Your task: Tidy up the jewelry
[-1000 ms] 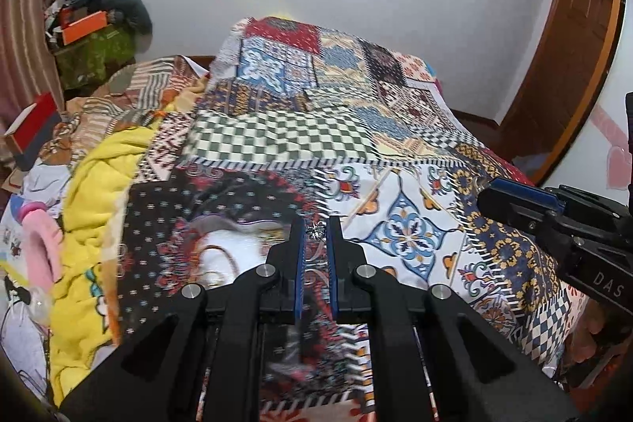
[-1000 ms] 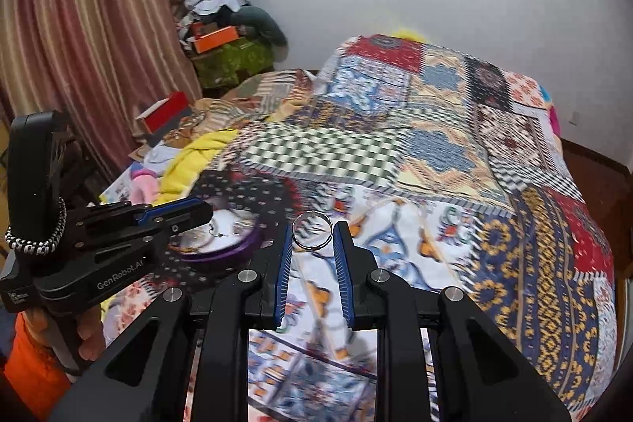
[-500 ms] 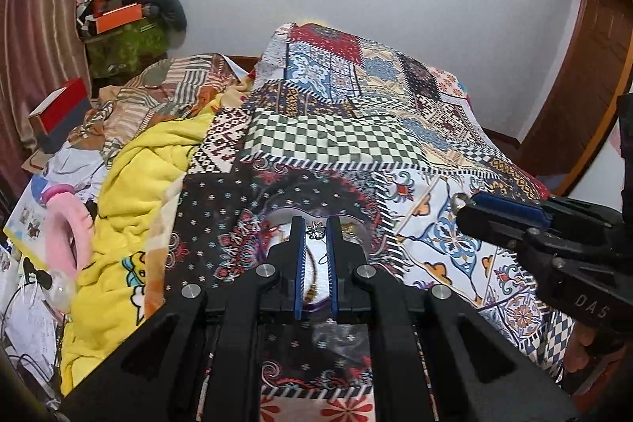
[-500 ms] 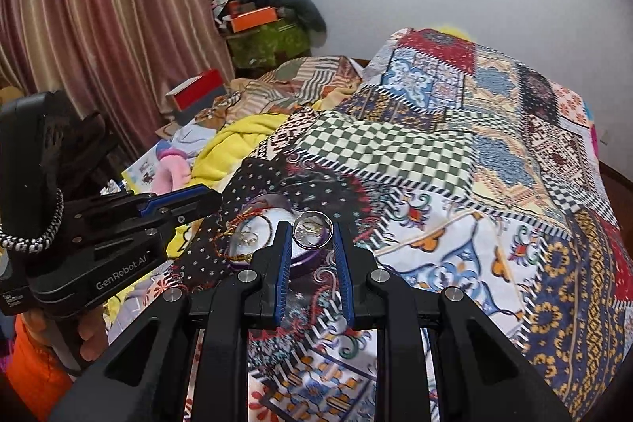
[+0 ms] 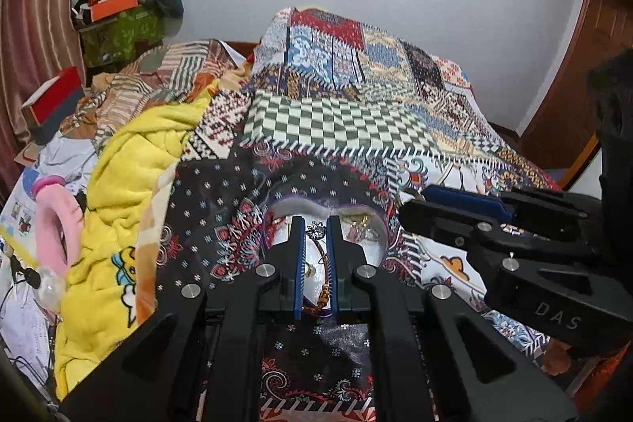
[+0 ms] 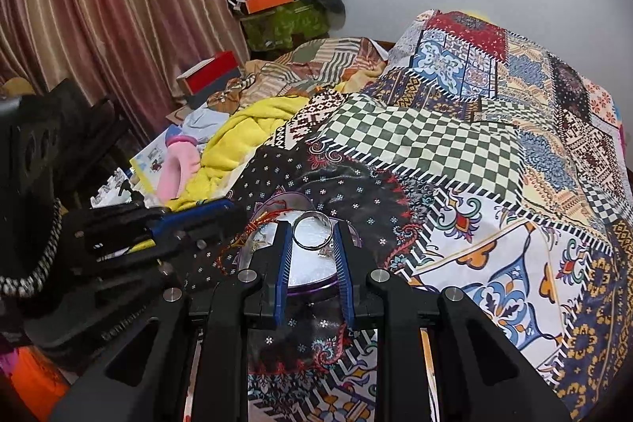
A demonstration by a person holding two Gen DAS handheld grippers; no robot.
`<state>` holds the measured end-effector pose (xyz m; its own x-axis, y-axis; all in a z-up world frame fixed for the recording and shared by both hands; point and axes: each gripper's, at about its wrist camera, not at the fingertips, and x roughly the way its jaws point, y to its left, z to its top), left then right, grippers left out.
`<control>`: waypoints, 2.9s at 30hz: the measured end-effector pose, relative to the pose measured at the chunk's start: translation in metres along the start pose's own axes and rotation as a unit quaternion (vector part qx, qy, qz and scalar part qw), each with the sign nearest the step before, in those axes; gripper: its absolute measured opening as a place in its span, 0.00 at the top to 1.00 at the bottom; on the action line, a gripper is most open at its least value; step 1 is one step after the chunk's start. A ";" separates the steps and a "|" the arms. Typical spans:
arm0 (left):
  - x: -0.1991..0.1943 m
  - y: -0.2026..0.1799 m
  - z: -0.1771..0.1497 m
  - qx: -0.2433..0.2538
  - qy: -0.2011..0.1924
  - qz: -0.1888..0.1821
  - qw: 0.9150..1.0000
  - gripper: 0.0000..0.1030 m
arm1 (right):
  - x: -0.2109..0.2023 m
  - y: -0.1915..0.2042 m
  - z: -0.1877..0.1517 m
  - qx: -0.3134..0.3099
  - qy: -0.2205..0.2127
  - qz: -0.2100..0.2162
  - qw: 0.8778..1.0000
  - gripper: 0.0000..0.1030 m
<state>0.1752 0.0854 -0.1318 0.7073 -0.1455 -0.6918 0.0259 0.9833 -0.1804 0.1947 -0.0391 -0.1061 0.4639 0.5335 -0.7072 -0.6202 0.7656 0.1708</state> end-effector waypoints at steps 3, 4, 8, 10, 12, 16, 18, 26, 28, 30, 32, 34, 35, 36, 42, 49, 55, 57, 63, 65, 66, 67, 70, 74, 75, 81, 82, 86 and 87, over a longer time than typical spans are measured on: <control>0.008 0.001 -0.002 0.000 0.007 -0.002 1.000 0.92 | 0.005 -0.002 0.000 0.002 0.006 0.002 1.000 0.81; 0.009 0.001 -0.002 0.000 0.008 -0.003 1.000 0.92 | 0.008 -0.002 -0.001 0.002 0.008 0.002 1.000 0.81; 0.013 0.004 -0.002 -0.003 0.009 -0.005 1.000 0.92 | 0.017 -0.003 -0.003 0.002 0.020 0.003 1.000 0.81; 0.014 0.006 -0.002 -0.003 0.009 -0.006 1.000 0.92 | 0.021 -0.003 -0.004 0.001 0.025 0.005 1.000 0.81; 0.015 0.006 -0.001 -0.001 0.008 -0.005 1.000 0.92 | 0.025 -0.002 -0.005 0.000 0.029 0.006 1.000 0.81; 0.015 0.008 0.000 0.000 0.005 -0.007 1.000 0.92 | 0.031 0.000 -0.007 -0.003 0.038 0.006 0.999 0.81; 0.014 0.009 0.001 -0.002 0.003 -0.007 1.000 0.92 | 0.033 0.000 -0.008 -0.004 0.042 0.006 0.999 0.81; 0.009 0.013 0.004 -0.011 -0.002 -0.006 1.000 0.92 | 0.042 0.001 -0.011 -0.006 0.065 0.013 0.998 0.81; 0.006 0.013 0.005 -0.010 -0.003 -0.004 1.000 0.92 | 0.043 0.002 -0.012 -0.004 0.071 0.019 0.997 0.81; 0.003 0.013 0.005 -0.011 -0.005 -0.003 1.000 0.92 | 0.042 0.002 -0.012 -0.001 0.076 0.022 0.997 0.81; 0.000 0.013 0.006 -0.011 -0.008 -0.002 1.000 0.92 | 0.040 0.002 -0.012 0.003 0.077 0.024 0.997 0.81; -0.006 0.011 0.008 -0.010 -0.012 -0.001 1.000 0.92 | 0.035 0.001 -0.011 0.007 0.074 0.025 0.997 0.81; -0.010 0.009 0.009 -0.009 -0.015 0.000 1.000 0.92 | 0.032 0.001 -0.010 0.009 0.072 0.024 0.997 0.81; -0.014 0.008 0.010 -0.007 -0.019 0.000 1.000 0.92 | 0.027 0.001 -0.009 0.011 0.066 0.024 0.998 0.81; -0.050 -0.007 0.017 0.006 -0.055 0.007 0.998 0.92 | -0.020 0.003 0.004 0.014 0.007 0.006 1.000 0.81; -0.122 -0.032 0.024 0.025 -0.133 0.016 0.991 0.91 | -0.111 0.020 0.017 0.004 -0.110 -0.015 0.994 0.81; -0.190 -0.052 0.023 0.035 -0.212 0.023 0.976 0.83 | -0.187 0.047 0.011 -0.013 -0.212 -0.030 0.977 0.81; -0.213 -0.059 0.020 0.037 -0.240 0.024 0.970 0.80 | -0.206 0.058 0.007 -0.022 -0.239 -0.037 0.970 0.81; -0.257 -0.072 0.005 0.036 -0.294 0.046 0.954 0.62 | -0.238 0.077 -0.006 -0.034 -0.283 -0.056 0.957 0.65; -0.265 -0.073 0.001 0.033 -0.303 0.053 0.951 0.57 | -0.243 0.081 -0.011 -0.032 -0.294 -0.066 0.953 0.47; -0.268 -0.073 -0.001 0.032 -0.305 0.054 0.950 0.56 | -0.246 0.081 -0.014 -0.031 -0.300 -0.074 0.950 0.41; -0.270 -0.073 -0.003 0.030 -0.306 0.054 0.950 0.52 | -0.247 0.082 -0.016 -0.030 -0.304 -0.078 0.949 0.39; -0.275 -0.071 -0.007 0.021 -0.308 0.059 0.949 0.42 | -0.250 0.083 -0.020 -0.027 -0.304 -0.085 0.948 0.29; -0.277 -0.070 -0.011 0.015 -0.310 0.072 0.948 0.22 | -0.252 0.081 -0.024 -0.020 -0.310 -0.095 0.946 0.18; -0.276 -0.070 -0.011 0.014 -0.311 0.074 0.947 0.18 | -0.252 0.081 -0.024 -0.020 -0.311 -0.098 0.945 0.17; -0.280 -0.070 -0.016 0.011 -0.324 0.092 0.941 0.03 | -0.254 0.083 -0.031 -0.023 -0.310 -0.109 0.944 0.15; -0.280 -0.071 -0.017 0.011 -0.325 0.094 0.941 0.02 | -0.254 0.083 -0.031 -0.023 -0.310 -0.107 0.944 0.15; -0.279 -0.071 -0.018 0.010 -0.322 0.093 0.942 0.01 | -0.255 0.082 -0.033 -0.023 -0.309 -0.105 0.945 0.15; -0.279 -0.071 -0.018 0.011 -0.322 0.094 0.942 0.01 | -0.255 0.082 -0.034 -0.023 -0.309 -0.105 0.945 0.15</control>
<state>-0.0369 0.0545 0.0611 0.9825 0.1206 -0.1417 -0.1326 0.9881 -0.0785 0.0039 -0.1246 0.0654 0.8513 0.4913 -0.1842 -0.4946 0.8686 0.0309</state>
